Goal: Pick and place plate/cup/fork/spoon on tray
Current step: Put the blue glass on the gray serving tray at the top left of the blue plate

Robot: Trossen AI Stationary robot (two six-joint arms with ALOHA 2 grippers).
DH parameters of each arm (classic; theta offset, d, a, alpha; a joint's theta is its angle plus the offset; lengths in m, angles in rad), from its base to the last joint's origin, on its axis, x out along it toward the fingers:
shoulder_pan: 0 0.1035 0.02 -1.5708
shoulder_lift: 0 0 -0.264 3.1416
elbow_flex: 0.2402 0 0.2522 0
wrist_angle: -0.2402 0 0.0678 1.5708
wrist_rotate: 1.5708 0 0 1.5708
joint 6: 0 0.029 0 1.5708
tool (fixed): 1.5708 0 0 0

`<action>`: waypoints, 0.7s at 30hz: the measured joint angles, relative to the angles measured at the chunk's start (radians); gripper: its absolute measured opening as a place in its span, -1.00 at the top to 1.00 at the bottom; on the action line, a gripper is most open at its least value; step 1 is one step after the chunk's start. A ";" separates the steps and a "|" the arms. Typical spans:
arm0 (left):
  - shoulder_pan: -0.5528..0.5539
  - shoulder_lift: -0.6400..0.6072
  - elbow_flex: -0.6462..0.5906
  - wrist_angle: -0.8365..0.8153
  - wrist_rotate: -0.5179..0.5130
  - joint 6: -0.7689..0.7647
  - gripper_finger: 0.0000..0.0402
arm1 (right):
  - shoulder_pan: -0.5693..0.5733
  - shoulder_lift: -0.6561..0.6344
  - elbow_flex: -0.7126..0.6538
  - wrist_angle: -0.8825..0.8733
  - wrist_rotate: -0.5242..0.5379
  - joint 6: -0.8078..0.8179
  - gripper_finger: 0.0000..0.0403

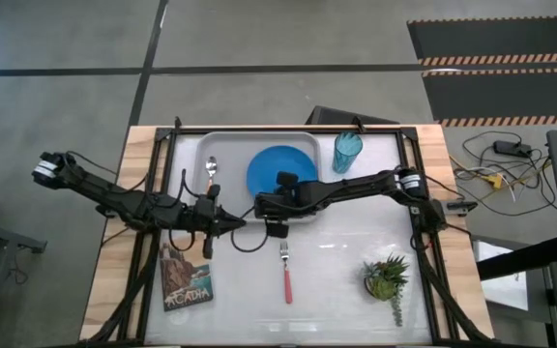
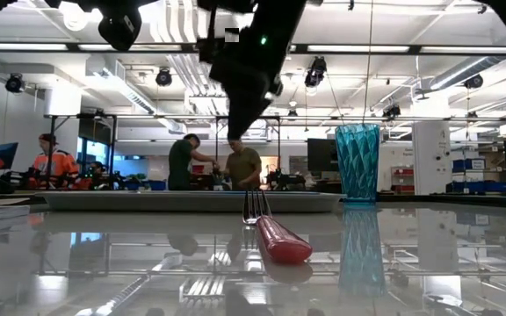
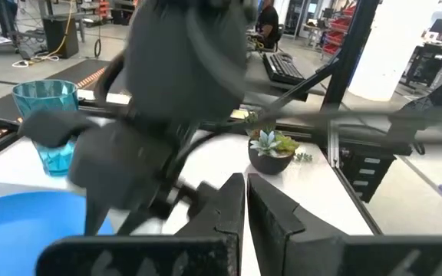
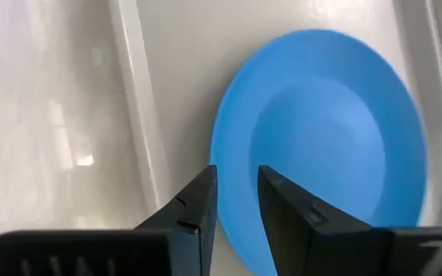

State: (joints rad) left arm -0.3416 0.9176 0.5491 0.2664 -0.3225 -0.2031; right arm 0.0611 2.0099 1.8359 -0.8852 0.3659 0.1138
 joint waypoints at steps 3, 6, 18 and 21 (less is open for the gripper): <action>0.000 0.000 0.000 -0.010 0.000 -0.001 1.00 | 0.021 -0.034 -0.002 -0.005 0.000 -0.001 0.64; 0.000 0.000 0.000 -0.016 0.000 -0.002 1.00 | 0.046 -0.073 -0.005 -0.007 0.000 0.003 0.69; 0.000 0.000 0.000 -0.023 0.000 -0.027 1.00 | 0.111 -0.205 -0.015 -0.065 -0.018 0.018 0.74; 0.000 0.000 0.000 -0.022 0.000 -0.027 1.00 | 0.110 -0.238 -0.015 -0.072 -0.033 0.017 0.75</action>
State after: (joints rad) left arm -0.3416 0.9173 0.5491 0.2443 -0.3222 -0.2306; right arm 0.1711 1.7722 1.8206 -0.9569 0.3328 0.1311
